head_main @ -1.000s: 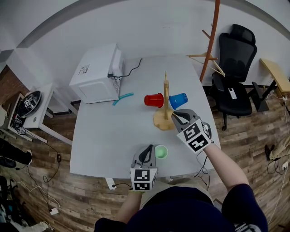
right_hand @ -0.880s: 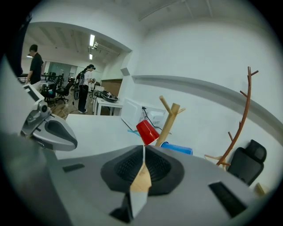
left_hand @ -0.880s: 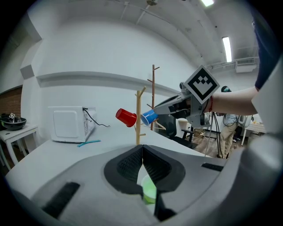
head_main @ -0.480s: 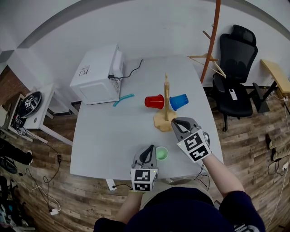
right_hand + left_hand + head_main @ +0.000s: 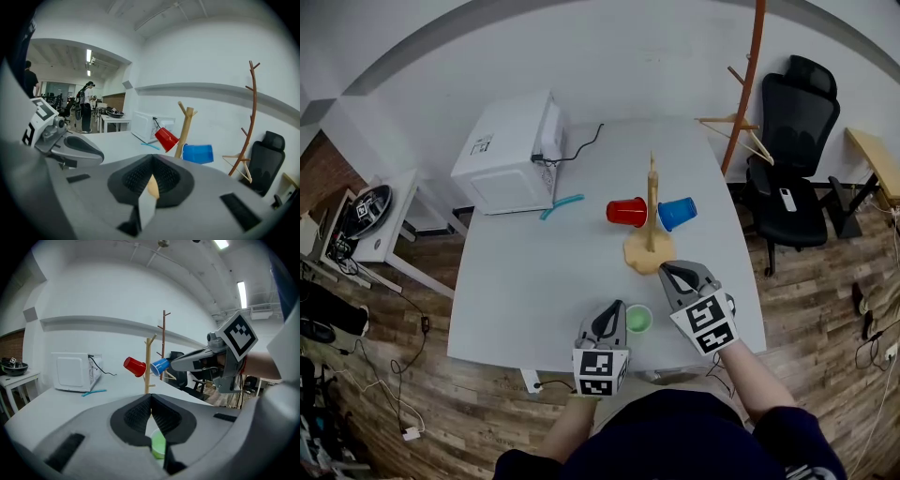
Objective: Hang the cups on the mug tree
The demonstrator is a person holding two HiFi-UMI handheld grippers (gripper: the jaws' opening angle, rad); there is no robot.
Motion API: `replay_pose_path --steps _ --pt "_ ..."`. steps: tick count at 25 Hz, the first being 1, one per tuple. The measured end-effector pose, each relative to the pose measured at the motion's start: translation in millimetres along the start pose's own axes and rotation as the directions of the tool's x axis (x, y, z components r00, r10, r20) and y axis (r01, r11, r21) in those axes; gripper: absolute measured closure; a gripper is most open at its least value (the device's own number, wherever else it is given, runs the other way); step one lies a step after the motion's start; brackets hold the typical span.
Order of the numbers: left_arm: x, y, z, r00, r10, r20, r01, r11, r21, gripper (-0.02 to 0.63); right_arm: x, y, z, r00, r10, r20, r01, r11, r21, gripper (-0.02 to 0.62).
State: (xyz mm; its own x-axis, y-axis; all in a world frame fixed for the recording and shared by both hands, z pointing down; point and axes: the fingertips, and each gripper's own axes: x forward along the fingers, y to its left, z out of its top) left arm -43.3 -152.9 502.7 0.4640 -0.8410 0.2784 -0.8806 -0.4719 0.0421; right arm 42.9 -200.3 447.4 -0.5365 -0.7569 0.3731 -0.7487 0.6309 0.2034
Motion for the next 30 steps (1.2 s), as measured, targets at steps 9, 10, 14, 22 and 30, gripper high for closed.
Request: replay_pose_path --steps 9,10,14,22,30 --pt "-5 1 -4 1.000 -0.011 -0.012 0.011 1.000 -0.012 0.588 -10 12 -9 1.000 -0.002 0.008 0.002 0.999 0.050 0.568" --pt "-6 0 -4 1.000 -0.012 -0.013 0.012 1.000 -0.014 0.588 -11 14 -10 1.000 0.002 0.008 -0.002 0.998 0.057 0.568" --pt "-7 1 -2 1.000 -0.004 -0.011 0.004 1.000 -0.010 0.588 -15 21 -15 1.000 0.017 0.006 -0.018 0.996 0.082 0.568" --pt "-5 1 -7 1.000 -0.015 -0.007 0.015 1.000 -0.011 0.586 -12 32 -33 0.998 0.057 -0.025 -0.054 0.993 0.105 0.567" --pt "-6 -2 -18 0.999 -0.019 -0.030 0.018 0.999 -0.030 0.585 -10 41 -52 0.995 0.092 -0.048 -0.085 0.988 0.129 0.566"
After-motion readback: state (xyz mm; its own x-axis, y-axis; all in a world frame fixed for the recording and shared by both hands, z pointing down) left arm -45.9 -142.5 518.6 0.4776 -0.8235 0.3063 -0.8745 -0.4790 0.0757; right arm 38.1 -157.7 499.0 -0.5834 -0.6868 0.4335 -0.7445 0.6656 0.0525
